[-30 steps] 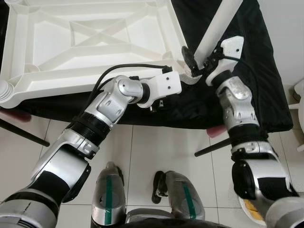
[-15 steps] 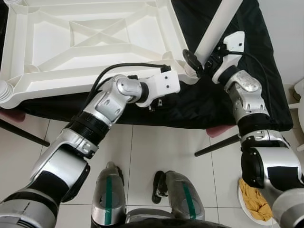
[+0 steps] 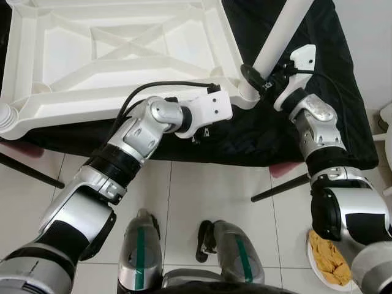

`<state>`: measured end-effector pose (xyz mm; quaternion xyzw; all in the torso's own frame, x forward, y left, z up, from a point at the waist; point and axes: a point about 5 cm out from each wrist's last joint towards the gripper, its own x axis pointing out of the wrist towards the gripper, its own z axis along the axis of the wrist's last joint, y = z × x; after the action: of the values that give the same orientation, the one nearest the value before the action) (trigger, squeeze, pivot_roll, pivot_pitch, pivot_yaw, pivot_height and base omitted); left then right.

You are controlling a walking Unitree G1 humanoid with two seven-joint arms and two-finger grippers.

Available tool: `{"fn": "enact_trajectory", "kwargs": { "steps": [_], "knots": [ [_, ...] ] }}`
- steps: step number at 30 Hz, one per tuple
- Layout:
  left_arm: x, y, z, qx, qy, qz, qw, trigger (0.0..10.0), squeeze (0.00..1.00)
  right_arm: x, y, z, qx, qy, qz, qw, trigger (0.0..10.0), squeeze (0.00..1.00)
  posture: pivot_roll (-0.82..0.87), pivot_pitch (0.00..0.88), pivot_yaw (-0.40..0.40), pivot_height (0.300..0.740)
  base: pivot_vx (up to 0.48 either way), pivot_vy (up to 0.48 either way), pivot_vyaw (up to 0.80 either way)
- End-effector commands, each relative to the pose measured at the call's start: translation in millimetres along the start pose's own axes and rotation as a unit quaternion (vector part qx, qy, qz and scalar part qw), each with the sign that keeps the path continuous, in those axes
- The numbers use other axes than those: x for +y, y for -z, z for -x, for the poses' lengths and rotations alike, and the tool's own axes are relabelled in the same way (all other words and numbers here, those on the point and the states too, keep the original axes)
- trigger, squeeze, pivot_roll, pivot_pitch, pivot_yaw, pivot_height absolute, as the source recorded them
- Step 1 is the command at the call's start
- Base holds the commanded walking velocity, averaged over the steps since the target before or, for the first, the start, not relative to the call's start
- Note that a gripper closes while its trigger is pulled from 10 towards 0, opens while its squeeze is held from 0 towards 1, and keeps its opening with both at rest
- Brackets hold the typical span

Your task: Building children table

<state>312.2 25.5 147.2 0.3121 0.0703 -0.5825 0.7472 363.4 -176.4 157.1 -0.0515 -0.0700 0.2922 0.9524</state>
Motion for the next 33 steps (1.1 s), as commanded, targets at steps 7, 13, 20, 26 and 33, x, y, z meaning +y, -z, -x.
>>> {"fn": "enact_trajectory", "kwargs": {
  "steps": [7, 13, 20, 26, 33],
  "knots": [
    [-1.4, -1.5, 0.2, -0.002, 0.021, -0.006, 1.0, 10.0, 0.0, -6.8, 0.9, 6.4, -0.001, 0.005, 0.006, 1.0, 0.0, 0.0, 0.03, 0.04, -0.055, 0.74, 0.0, 0.0, 0.0],
    [-1.5, -1.3, 0.2, -0.002, 0.021, -0.006, 1.0, 10.0, 0.0, -6.7, 3.5, 6.6, 0.008, 0.01, 0.009, 1.0, 10.0, 0.0, 0.03, 0.036, -0.058, 0.74, 0.0, 0.0, 0.0],
    [-2.4, -1.0, 0.6, -0.002, 0.022, -0.007, 1.0, 10.0, 0.0, -2.3, 4.9, 5.7, -0.003, 0.029, 0.003, 1.0, 10.0, 0.0, 0.04, 0.031, -0.062, 0.74, 0.0, 0.0, 0.0],
    [-3.7, -0.6, 0.3, -0.002, 0.023, -0.007, 1.0, 10.0, 0.0, 7.0, 8.8, 5.0, -0.015, 0.055, -0.009, 0.998, 10.0, 0.0, 0.04, 0.027, -0.064, 0.74, 0.0, 0.0, 0.0],
    [-4.2, -1.2, -0.8, -0.003, 0.025, -0.008, 1.0, 10.0, 0.0, 17.6, 10.7, 3.3, -0.032, 0.092, -0.025, 0.995, 10.0, 0.0, 0.03, 0.024, -0.064, 0.74, 0.0, 0.0, 0.0]
  ]
}}
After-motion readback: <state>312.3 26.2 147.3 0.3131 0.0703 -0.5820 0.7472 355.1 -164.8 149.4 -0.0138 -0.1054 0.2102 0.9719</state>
